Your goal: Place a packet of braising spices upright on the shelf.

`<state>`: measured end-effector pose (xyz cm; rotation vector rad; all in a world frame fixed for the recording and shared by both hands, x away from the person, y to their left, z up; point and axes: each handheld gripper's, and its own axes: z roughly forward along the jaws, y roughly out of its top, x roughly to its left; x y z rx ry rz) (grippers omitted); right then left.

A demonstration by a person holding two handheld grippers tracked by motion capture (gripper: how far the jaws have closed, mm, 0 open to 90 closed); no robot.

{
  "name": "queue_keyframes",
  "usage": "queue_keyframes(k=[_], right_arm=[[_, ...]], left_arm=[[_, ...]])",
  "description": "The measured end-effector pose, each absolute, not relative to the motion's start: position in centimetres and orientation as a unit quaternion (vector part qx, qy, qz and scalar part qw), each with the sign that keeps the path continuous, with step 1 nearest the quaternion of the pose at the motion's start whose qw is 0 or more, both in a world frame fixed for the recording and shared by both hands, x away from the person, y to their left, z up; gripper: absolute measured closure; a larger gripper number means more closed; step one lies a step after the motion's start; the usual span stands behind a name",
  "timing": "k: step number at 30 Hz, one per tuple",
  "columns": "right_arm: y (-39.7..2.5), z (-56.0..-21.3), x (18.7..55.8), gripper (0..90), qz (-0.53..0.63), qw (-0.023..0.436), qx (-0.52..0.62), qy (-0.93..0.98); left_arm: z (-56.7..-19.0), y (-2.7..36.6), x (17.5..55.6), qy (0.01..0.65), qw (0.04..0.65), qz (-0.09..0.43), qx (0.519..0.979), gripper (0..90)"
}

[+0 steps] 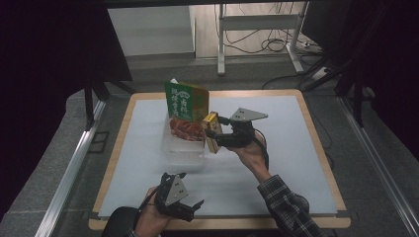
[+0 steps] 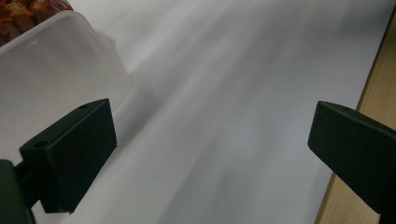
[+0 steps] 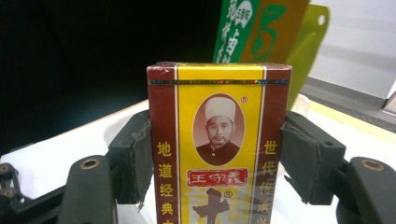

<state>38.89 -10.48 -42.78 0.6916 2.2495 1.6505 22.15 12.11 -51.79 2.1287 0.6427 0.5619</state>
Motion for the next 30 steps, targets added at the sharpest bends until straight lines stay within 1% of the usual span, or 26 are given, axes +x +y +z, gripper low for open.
queue_keyframes(k=[30], right_arm=[[-4.1,-44.3,39.7,32.5,0.586,0.116,0.222,0.77]], left_arm=[[-51.8,12.0,22.1,0.254,0.411,0.224,0.846,0.9]])
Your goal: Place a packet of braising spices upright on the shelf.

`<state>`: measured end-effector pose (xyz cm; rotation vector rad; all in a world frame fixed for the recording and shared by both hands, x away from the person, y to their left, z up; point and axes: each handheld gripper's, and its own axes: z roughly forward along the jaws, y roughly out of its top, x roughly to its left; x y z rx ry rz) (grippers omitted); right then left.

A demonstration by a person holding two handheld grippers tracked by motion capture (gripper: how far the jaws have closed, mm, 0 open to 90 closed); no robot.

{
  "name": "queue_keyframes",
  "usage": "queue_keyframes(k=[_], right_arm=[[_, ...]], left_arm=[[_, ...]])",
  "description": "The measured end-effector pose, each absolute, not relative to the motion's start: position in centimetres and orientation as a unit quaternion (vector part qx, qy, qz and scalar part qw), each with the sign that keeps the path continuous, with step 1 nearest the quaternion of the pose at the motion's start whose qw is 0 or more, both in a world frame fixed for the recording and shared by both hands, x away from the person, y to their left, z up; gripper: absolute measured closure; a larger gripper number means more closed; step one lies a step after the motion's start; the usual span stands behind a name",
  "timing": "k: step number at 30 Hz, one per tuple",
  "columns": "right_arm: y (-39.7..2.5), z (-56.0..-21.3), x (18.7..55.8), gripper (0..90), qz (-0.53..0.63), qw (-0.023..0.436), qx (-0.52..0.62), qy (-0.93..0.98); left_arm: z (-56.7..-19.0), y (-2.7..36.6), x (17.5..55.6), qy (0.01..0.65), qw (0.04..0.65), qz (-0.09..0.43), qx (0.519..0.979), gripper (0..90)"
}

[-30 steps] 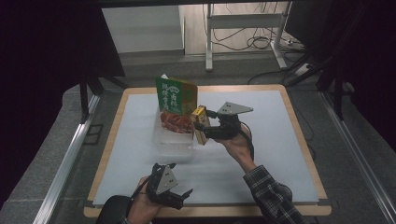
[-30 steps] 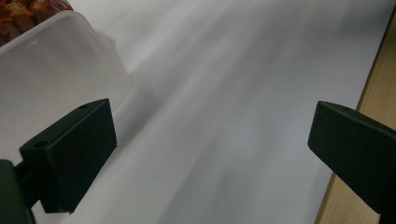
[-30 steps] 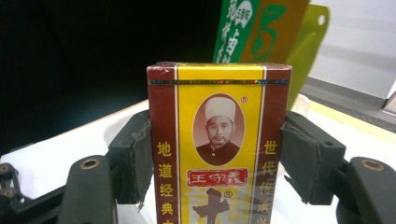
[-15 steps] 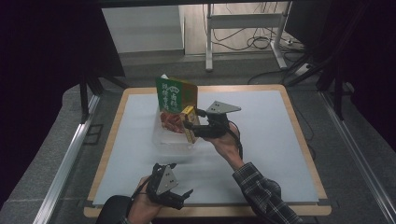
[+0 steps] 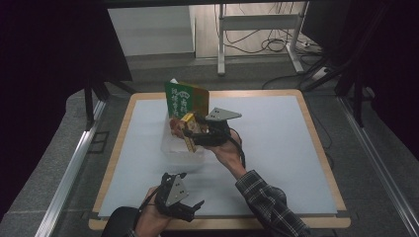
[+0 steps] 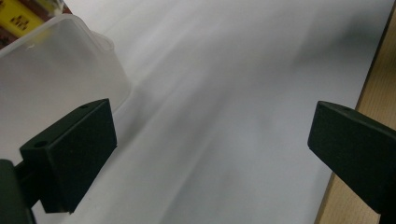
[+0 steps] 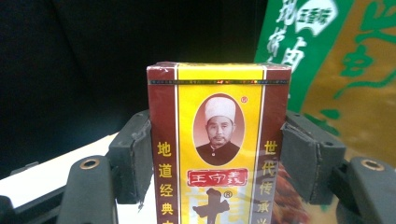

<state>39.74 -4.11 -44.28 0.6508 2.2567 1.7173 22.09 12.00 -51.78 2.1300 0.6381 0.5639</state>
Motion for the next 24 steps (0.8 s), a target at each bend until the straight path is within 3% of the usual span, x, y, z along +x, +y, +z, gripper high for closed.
queue_keyframes(k=[24], right_arm=[[-3.0,-46.4,39.1,32.7,0.574,0.109,0.221,0.781]], left_arm=[[-51.9,12.0,22.1,0.253,0.407,0.223,0.849,0.9]])
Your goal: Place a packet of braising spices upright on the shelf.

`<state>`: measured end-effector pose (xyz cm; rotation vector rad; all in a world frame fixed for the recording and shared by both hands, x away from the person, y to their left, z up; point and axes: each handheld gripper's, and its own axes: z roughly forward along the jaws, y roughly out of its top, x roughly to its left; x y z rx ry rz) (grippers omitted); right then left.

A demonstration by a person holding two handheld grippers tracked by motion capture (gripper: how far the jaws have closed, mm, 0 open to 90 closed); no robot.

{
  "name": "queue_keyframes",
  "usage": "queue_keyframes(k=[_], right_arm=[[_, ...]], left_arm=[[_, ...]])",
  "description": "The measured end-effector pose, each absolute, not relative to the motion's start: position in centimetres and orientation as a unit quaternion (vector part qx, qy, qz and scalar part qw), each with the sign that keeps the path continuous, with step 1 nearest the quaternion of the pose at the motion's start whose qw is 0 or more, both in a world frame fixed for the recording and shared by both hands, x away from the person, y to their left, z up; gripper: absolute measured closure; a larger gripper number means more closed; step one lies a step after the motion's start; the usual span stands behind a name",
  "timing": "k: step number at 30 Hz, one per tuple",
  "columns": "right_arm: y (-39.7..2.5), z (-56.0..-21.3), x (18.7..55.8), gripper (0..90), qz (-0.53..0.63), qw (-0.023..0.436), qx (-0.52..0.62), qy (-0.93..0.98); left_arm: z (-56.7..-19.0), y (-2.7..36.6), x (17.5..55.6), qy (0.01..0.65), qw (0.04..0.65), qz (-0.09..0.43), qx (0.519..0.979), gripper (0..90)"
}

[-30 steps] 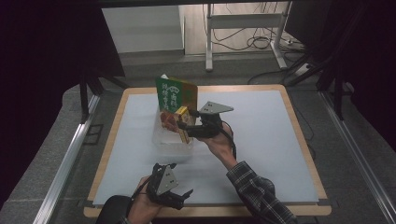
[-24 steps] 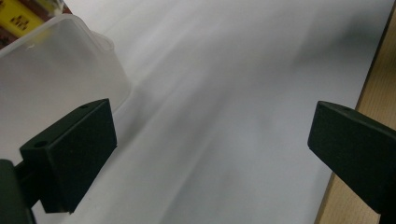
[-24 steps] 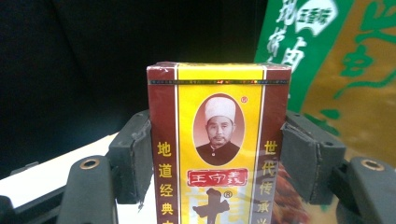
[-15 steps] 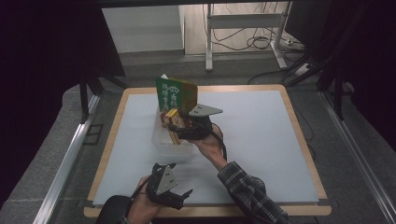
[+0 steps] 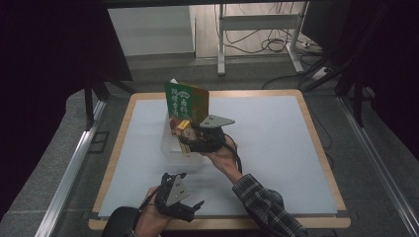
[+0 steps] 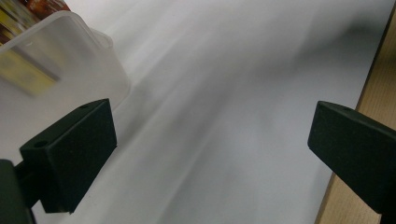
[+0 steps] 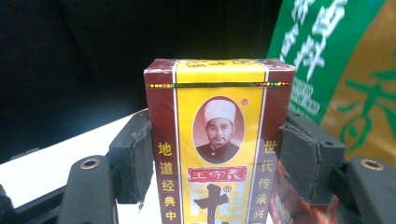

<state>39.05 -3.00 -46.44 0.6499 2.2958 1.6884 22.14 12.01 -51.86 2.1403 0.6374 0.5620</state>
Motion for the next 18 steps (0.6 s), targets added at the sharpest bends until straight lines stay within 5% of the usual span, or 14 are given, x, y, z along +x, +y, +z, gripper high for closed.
queue_keyframes(k=[18], right_arm=[[-3.3,-49.3,39.3,33.0,0.511,0.083,0.239,0.822]], left_arm=[[-52.0,11.9,22.2,0.251,0.403,0.222,0.852,0.9]])
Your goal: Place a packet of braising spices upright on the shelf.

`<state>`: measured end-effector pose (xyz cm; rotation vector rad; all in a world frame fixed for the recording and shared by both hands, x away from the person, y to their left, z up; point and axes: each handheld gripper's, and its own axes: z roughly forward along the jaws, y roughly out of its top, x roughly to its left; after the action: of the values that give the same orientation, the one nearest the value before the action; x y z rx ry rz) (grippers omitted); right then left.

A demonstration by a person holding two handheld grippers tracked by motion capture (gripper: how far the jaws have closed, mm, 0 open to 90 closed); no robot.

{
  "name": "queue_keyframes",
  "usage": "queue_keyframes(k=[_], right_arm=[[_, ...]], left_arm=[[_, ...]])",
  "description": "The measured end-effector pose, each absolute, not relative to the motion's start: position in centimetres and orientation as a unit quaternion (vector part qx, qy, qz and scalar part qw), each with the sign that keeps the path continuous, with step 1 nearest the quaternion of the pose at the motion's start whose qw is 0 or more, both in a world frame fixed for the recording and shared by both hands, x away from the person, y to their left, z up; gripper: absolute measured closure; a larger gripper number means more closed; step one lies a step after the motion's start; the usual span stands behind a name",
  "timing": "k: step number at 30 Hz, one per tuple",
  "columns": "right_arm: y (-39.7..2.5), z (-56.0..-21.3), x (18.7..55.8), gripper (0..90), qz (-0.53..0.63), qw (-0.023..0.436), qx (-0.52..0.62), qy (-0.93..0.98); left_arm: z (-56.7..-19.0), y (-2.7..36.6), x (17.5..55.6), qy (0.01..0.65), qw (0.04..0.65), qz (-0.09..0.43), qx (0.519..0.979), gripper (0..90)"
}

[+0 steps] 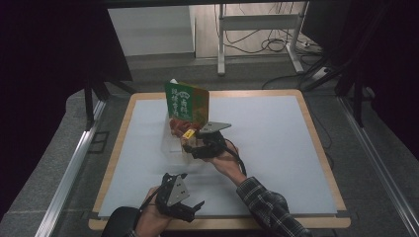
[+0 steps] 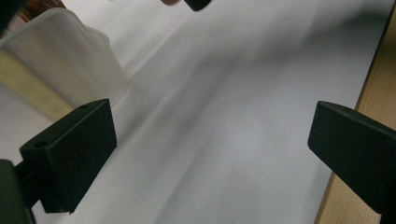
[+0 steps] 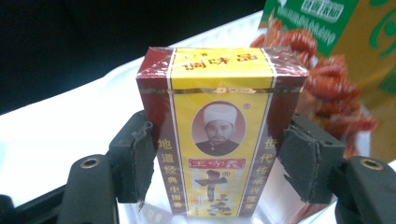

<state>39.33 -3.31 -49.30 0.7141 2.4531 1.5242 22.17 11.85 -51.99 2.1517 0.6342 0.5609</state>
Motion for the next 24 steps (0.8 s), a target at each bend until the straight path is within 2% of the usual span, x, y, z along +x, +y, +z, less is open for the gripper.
queue_keyframes(k=[11,12,17,24], right_arm=[[-3.1,-49.3,39.5,29.3,0.505,0.083,0.234,0.826],[-3.0,-49.2,39.7,26.0,0.498,0.086,0.234,0.83],[-3.0,-48.8,39.8,20.4,0.487,0.09,0.232,0.837],[-3.4,-48.1,39.9,11.3,0.488,0.064,0.227,0.84]], left_arm=[[-52.0,11.9,22.2,0.252,0.402,0.223,0.852,0.9],[-52.0,11.9,22.2,0.252,0.402,0.224,0.851,0.9],[-52.0,11.9,22.2,0.252,0.402,0.223,0.851,0.9],[-52.0,11.9,22.2,0.254,0.401,0.223,0.851,0.9]])
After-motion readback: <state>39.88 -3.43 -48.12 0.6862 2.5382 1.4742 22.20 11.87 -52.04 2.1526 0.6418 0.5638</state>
